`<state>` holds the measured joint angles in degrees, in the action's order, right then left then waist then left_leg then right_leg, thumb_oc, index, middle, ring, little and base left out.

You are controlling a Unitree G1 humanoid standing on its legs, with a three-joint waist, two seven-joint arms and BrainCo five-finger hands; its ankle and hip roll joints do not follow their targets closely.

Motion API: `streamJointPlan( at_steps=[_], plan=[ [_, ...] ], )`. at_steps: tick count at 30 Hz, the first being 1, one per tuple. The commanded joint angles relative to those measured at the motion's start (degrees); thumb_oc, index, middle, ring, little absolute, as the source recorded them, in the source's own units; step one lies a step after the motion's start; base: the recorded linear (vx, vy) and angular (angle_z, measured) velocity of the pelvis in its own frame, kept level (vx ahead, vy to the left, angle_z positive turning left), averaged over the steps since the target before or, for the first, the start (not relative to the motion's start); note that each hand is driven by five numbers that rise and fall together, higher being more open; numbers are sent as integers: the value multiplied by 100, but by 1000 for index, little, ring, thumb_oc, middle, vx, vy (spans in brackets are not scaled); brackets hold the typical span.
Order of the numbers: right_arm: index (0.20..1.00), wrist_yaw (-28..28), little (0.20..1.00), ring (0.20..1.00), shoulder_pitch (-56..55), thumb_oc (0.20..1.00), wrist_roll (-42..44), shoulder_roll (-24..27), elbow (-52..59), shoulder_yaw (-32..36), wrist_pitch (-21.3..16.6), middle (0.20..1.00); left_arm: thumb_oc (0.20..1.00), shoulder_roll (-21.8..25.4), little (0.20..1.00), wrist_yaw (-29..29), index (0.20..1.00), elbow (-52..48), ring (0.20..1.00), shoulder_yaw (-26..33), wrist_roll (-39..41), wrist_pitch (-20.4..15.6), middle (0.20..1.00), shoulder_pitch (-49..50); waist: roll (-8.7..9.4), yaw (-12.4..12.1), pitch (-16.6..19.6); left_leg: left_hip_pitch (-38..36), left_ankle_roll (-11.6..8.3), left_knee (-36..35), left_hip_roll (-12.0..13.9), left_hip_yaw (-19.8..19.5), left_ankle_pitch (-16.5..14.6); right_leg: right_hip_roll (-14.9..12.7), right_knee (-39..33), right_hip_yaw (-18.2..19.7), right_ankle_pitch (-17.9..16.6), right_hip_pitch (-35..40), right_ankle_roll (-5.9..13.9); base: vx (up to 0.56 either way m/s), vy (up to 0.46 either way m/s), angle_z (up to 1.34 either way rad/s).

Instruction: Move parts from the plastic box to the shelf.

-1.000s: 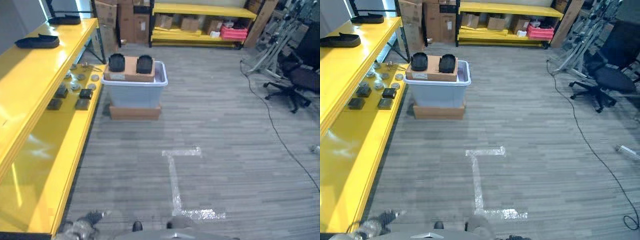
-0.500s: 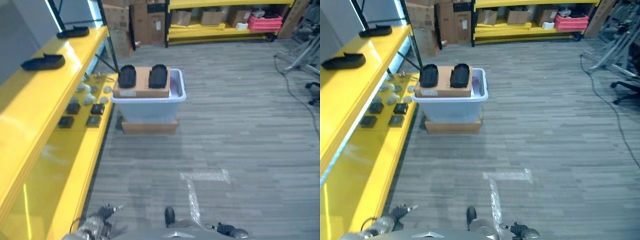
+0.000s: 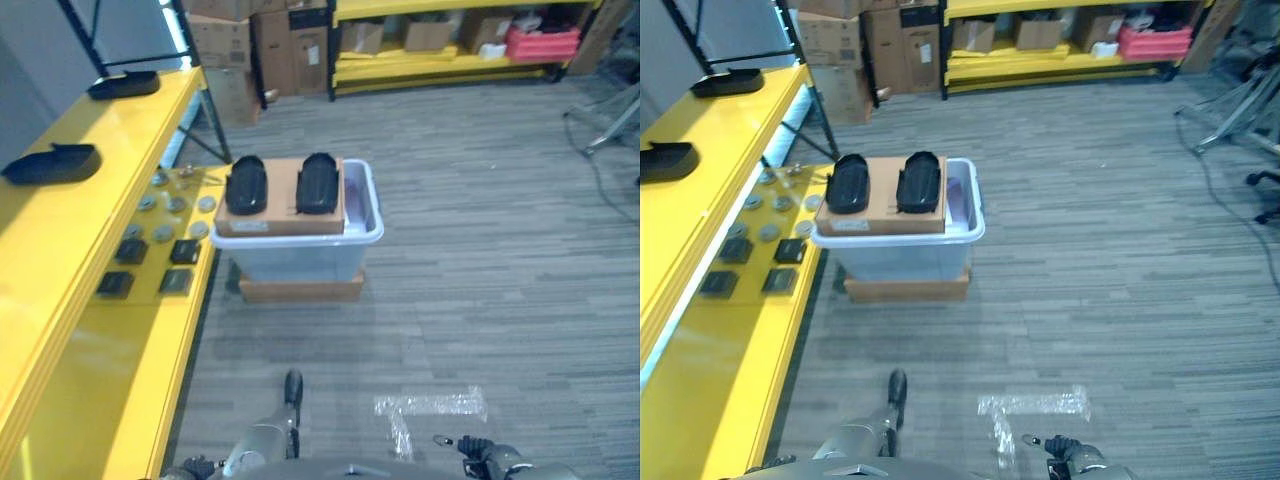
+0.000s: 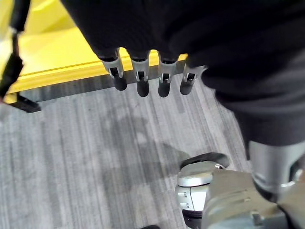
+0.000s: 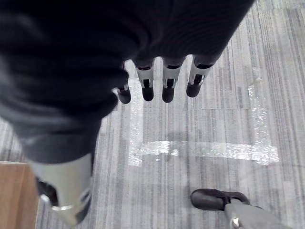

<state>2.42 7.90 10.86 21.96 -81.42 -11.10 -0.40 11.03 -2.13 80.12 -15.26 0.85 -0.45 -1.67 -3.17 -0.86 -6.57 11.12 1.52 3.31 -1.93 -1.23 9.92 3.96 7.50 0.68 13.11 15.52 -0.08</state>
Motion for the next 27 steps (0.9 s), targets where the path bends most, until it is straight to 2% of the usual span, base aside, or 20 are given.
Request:
streamJointPlan(
  at_steps=[1, 2, 3, 5, 7, 8, 9, 10, 12, 14, 16, 20, 22, 26, 27],
  plan=[
    [1000, -1, 1000, 1000, 17, 1000, 293, -220, 408, 141, -150, 1000, 1000, 286, 1000, -116, 1000, 25, 1000, 4, -162, -94, 1000, -460, 107, 105, -55, -819, -131, -237, 37, -90, -599, -562, 1676, 104, -1248, -1355, 904, 293, 95, -22],
    [1000, 17, 1000, 1000, -53, 1000, 415, -303, 627, 124, -224, 1000, 1000, 326, 1000, -178, 1000, -125, 1000, 93, 11, -133, 1000, -529, 86, 135, -59, -950, -97, -210, 11, -93, -727, -673, 1644, -4, -1196, -1572, 848, 237, 68, -5],
    [1000, 16, 1000, 1000, -55, 1000, 415, -305, 629, 123, -223, 1000, 1000, 328, 1000, -178, 1000, -126, 1000, 93, 12, -132, 1000, -527, 92, 145, -69, -963, -97, -209, 4, -100, -731, -679, 1648, -11, -1186, -1557, 849, 235, 29, 12],
    [1000, 24, 1000, 1000, -78, 1000, 313, -335, 627, 27, -217, 1000, 1000, 356, 1000, -197, 1000, -273, 1000, 49, 62, -171, 1000, -710, 81, 156, -85, -1127, -156, -209, 5, -173, -890, -913, 828, -341, -998, -1532, 733, 165, -71, 30],
    [1000, 0, 1000, 1000, -48, 1000, 304, -361, 583, -21, -190, 1000, 1000, 382, 1000, -262, 1000, -373, 1000, -92, 24, -225, 1000, -955, 99, 229, -78, -1242, -241, -244, 46, -238, -1021, -1145, -34, -351, -1233, -1727, 749, 201, -151, 51],
    [1000, -14, 1000, 1000, -52, 1000, 290, -356, 556, -23, -183, 1000, 1000, 381, 1000, -284, 1000, -398, 1000, -123, 32, -242, 1000, -1010, 97, 306, -110, -1351, -255, -267, 51, -309, -1080, -1160, -322, -137, -1381, -1791, 793, 315, -229, 48],
    [1000, -42, 1000, 1000, -103, 1000, 207, -378, 442, -49, -149, 1000, 1000, 405, 1000, -311, 1000, -492, 1000, -193, 26, -270, 1000, -1130, 132, 403, -85, -1508, -290, -238, 82, -367, -1205, -1103, -301, 335, -1451, -1845, 923, 230, -156, 30],
    [1000, -41, 1000, 1000, -104, 1000, 207, -378, 442, -48, -149, 1000, 1000, 405, 1000, -311, 1000, -492, 1000, -194, 27, -270, 1000, -1129, 133, 406, -90, -1514, -289, -235, 80, -371, -1208, -1105, -299, 331, -1446, -1838, 923, 337, -327, 66],
    [1000, -64, 1000, 1000, -225, 1000, 85, -325, 344, -7, -125, 1000, 1000, 201, 1000, -300, 1000, -413, 1000, -186, 44, -271, 1000, -943, 131, 384, 89, -1654, -389, -271, 181, -410, -1259, -1118, -585, 12, -1487, -1519, 803, 254, -319, 44],
    [1000, -106, 1000, 1000, -214, 1000, 74, -278, 362, 13, -144, 1000, 1000, 131, 1000, -286, 1000, -364, 1000, -189, 58, -270, 1000, -896, 129, 385, 95, -1633, -415, -234, 197, -397, -1274, -1122, -700, -65, -1494, -1437, 793, 85, -166, 6],
    [1000, -507, 1000, 1000, -91, 1000, 8, -100, 1059, 132, -327, 1000, 1000, -24, 1000, -285, 1000, -326, 1000, -244, -25, -292, 1000, -716, 86, 449, 69, -1604, -480, -225, 263, -316, -1259, -1079, -912, -70, -1519, -1340, 768, 75, -148, 12],
    [1000, -1252, 1000, 1000, -428, 1000, -137, 152, 3576, 626, -669, 1000, 1000, -166, 1000, -499, 1000, -340, 1000, -161, -109, -325, 1000, -358, -5, 564, 13, -1636, -500, -407, 364, -184, -1159, -1040, -994, -6, -1528, -1343, 776, 57, -28, -23],
    [1000, -1488, 1000, 1000, -460, 1000, -300, 244, 4320, 813, -769, 1000, 1000, -223, 1000, -545, 1000, -247, 1000, -97, -105, -307, 1000, -296, -30, 563, 7, -1652, -509, -513, 388, -210, -1112, -1036, -1014, -54, -1515, -1332, 777, 34, 0, -14],
    [1000, -1531, 1000, 1000, -160, 1000, -443, 442, 4964, 848, -840, 1000, 1000, -168, 1000, -543, 1000, -234, 1000, -83, -193, -323, 1000, -236, -8, 435, 16, -1688, -510, -711, 416, -247, -1052, -1040, -1095, -150, -1536, -1296, 792, 40, 11, 3],
    [1000, -1751, 1000, 1000, 762, 1000, -716, 767, 4828, 647, -788, 1000, 1000, -61, 1000, -527, 1000, -421, 1000, -127, -65, -391, 1000, -328, 64, 259, -131, -1569, -531, -820, 452, -312, -1006, -1042, -1173, -278, -1590, -1376, 827, -44, 25, 11]
  ],
)
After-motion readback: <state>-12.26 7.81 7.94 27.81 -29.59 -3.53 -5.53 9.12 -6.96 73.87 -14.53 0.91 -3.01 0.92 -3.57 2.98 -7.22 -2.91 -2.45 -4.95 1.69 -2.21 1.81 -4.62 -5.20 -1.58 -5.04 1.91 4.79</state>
